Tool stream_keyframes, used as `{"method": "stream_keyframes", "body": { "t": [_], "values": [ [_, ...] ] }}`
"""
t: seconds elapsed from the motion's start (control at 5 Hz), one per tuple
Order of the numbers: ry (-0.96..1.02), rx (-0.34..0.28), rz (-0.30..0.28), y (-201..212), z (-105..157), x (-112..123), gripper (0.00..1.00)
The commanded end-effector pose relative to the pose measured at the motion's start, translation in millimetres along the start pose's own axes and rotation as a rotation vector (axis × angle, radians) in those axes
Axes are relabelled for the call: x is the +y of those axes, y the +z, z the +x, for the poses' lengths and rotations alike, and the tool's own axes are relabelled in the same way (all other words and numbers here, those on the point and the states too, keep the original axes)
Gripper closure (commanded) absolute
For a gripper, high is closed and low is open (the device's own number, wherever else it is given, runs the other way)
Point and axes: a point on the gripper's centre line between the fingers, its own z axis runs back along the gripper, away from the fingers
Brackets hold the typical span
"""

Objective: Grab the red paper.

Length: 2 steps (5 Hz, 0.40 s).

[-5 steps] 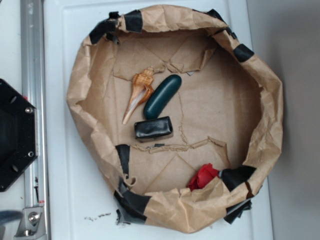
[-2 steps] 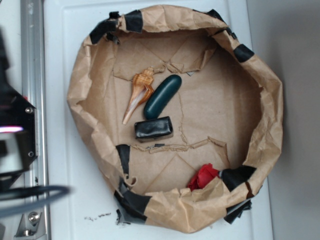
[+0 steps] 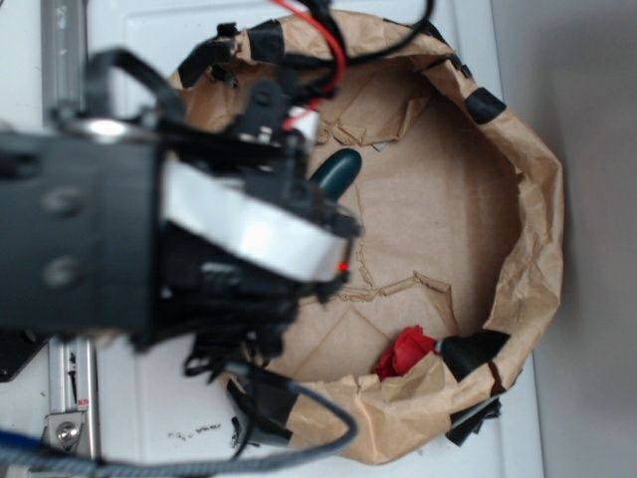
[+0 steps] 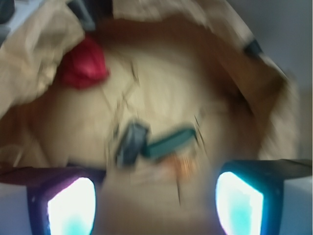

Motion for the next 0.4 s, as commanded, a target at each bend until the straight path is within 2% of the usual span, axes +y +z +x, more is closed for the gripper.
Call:
{"method": "stream_keyframes", "body": {
  "t": [0.0,0.2],
  "values": [
    [-0.150,-0.169,-0.134,-51,47,-9,0.00],
    [-0.278,-0.172,-0.141,-72,56,-35,0.00]
  ]
}}
